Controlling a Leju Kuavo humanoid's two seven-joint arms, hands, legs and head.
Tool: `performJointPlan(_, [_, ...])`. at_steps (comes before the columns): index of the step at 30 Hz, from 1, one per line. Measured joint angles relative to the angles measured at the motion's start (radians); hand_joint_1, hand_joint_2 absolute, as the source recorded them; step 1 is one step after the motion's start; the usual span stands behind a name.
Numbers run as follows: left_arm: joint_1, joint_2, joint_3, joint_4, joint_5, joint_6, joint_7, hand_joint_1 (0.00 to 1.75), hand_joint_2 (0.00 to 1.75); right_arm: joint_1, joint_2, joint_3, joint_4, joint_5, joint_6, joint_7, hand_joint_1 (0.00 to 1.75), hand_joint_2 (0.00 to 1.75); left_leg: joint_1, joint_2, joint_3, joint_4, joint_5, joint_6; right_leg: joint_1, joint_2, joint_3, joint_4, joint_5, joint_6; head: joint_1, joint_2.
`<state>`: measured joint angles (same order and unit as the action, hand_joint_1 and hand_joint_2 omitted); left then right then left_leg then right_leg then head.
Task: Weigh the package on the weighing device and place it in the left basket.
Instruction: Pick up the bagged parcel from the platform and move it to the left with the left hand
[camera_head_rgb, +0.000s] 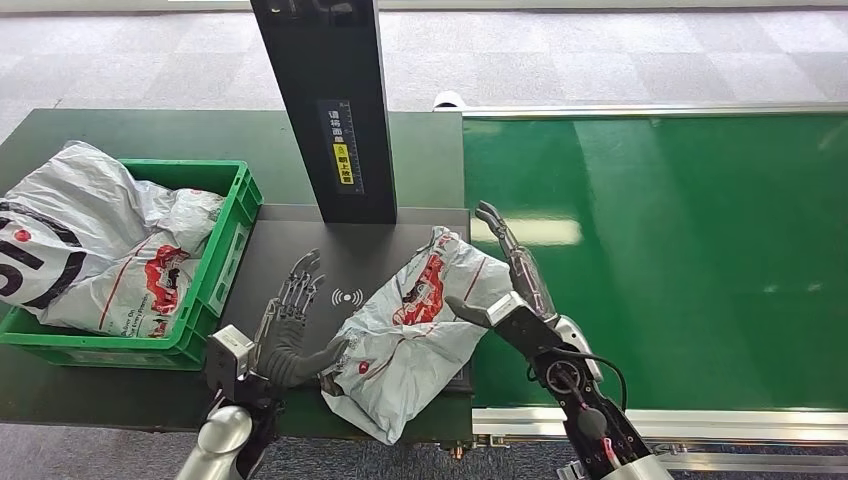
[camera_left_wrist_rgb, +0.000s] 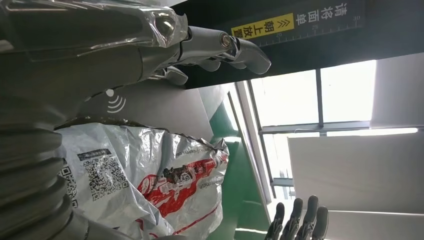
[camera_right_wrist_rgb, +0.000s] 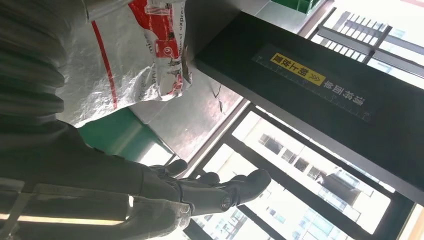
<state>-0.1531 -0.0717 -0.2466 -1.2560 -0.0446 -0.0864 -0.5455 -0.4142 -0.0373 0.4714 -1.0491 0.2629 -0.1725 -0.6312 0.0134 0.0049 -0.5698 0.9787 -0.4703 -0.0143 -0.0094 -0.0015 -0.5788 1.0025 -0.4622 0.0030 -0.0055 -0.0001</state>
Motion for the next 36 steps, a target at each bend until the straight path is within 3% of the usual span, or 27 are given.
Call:
performJointPlan(6, [0.005,0.0,-0.028,-0.004,-0.013,-0.046,0.004,0.0,1.75,-0.001,0.002,-0.041,0.016,-0.047,-0.027,-0.004,0.0,1.75,0.0,0.0,0.0,0.0,0.0,0.0,0.0,0.0,0.0,0.0,0.0,0.0,0.0,0.0])
performJointPlan(10, [0.006,0.0,-0.096,0.007,-0.039,-0.113,0.028,0.0,1.75,-0.014,-0.005,-0.073,0.042,-0.069,-0.031,-0.015,0.0,1.75,-0.001,0.0,0.0,0.0,0.0,0.0,-0.001,0.0,0.0,0.0,0.0,0.0,0.0,0.0])
performJointPlan(14, [-0.017,-0.014,-0.178,0.078,-0.098,-0.109,0.055,0.0,1.75,-0.023,-0.01,-0.083,0.067,-0.07,-0.044,-0.015,0.0,1.75,-0.001,0.0,0.0,0.0,0.0,0.0,-0.001,-0.001,0.0,0.0,0.0,0.0,0.0,0.0])
performJointPlan(22, [-0.15,-0.077,-0.258,0.356,-0.261,0.172,0.065,0.0,1.75,-0.03,-0.003,-0.083,0.089,-0.057,-0.056,-0.017,0.0,1.75,-0.001,0.0,0.0,0.0,0.0,0.0,-0.001,-0.001,0.0,0.0,0.001,0.0,0.0,0.0])
performJointPlan(29, [-0.224,-0.095,-0.334,0.471,-0.51,0.378,0.212,0.0,1.75,-0.08,0.011,-0.083,0.145,-0.057,-0.042,-0.034,0.0,1.75,-0.001,-0.001,0.0,0.0,0.0,0.0,-0.001,-0.001,0.001,0.0,0.001,0.0,0.0,0.0])
performJointPlan(30, [-0.23,-0.096,-0.338,0.481,-0.523,0.391,0.219,0.21,1.75,-0.084,0.012,-0.083,0.152,-0.057,-0.04,-0.035,0.0,1.75,-0.001,-0.001,0.0,0.0,0.0,0.0,-0.001,-0.001,0.001,0.0,0.001,0.0,0.0,0.0])
performJointPlan(33, [-0.245,-0.098,-0.345,0.503,-0.551,0.409,0.237,1.38,1.75,-0.097,0.016,-0.082,0.167,-0.057,-0.033,-0.038,0.0,1.75,-0.001,-0.001,0.0,0.0,0.0,0.0,-0.001,-0.001,0.001,0.0,0.001,0.0,0.0,0.0])
performJointPlan(34, [-0.25,-0.098,-0.345,0.509,-0.559,0.41,0.243,1.59,1.75,-0.101,0.017,-0.082,0.171,-0.058,-0.03,-0.038,0.0,1.75,-0.001,-0.001,0.001,0.0,0.0,0.0,-0.001,-0.001,0.001,0.0,0.001,0.0,0.0,0.0])
performJointPlan(36, [-0.259,-0.099,-0.345,0.52,-0.575,0.403,0.255,1.68,1.75,-0.111,0.018,-0.082,0.181,-0.058,-0.024,-0.04,0.0,1.75,-0.001,0.0,0.001,0.0,0.0,0.0,-0.001,-0.001,0.001,0.0,0.001,0.0,0.0,0.0])
